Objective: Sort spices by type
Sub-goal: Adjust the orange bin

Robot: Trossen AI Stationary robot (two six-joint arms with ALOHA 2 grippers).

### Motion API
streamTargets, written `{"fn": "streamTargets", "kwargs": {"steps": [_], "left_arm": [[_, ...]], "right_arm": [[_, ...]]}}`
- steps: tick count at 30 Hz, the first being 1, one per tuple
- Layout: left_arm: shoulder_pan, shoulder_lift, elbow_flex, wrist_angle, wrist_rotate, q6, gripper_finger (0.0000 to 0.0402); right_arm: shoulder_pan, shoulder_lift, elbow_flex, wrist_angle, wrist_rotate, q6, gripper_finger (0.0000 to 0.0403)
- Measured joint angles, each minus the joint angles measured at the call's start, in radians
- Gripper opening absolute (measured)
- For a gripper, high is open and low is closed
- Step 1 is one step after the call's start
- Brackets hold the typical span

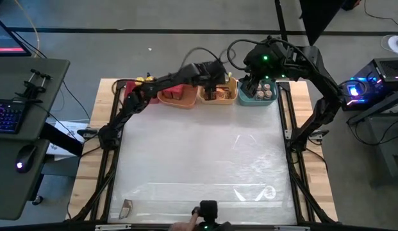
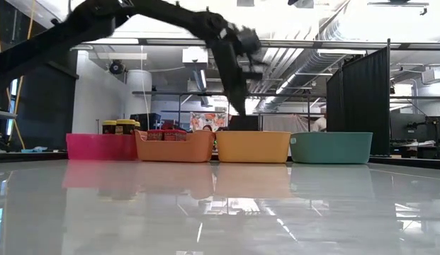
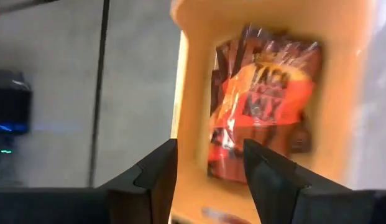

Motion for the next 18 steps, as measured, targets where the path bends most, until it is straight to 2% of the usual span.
{"fn": "streamTargets", "kwargs": {"steps": [1,5,11,15,18], "left_arm": [[0.002,-0.019,0.018,-0.034,0.026,-0.038,0.0164],[0.034,-0.121,0.025,-0.119,0.250,-0.164,0.0131],[0.040,-0.270,0.024,-0.235,0.502,-0.150,0.0014],[0.024,-0.351,-0.012,-0.266,0.622,-0.083,0.0004],[0.009,-0.453,-0.178,-0.216,0.714,-0.025,0.0001]], "right_arm": [[0.000,0.000,0.000,0.000,0.004,-0.003,0.0212],[-0.003,0.000,0.000,0.001,0.042,-0.018,0.0212],[-0.003,0.000,0.000,0.001,0.050,-0.021,0.0212],[-0.003,0.000,0.000,0.001,0.050,-0.019,0.0212],[-0.003,0.000,0.000,0.000,0.050,-0.014,0.0212]]}}
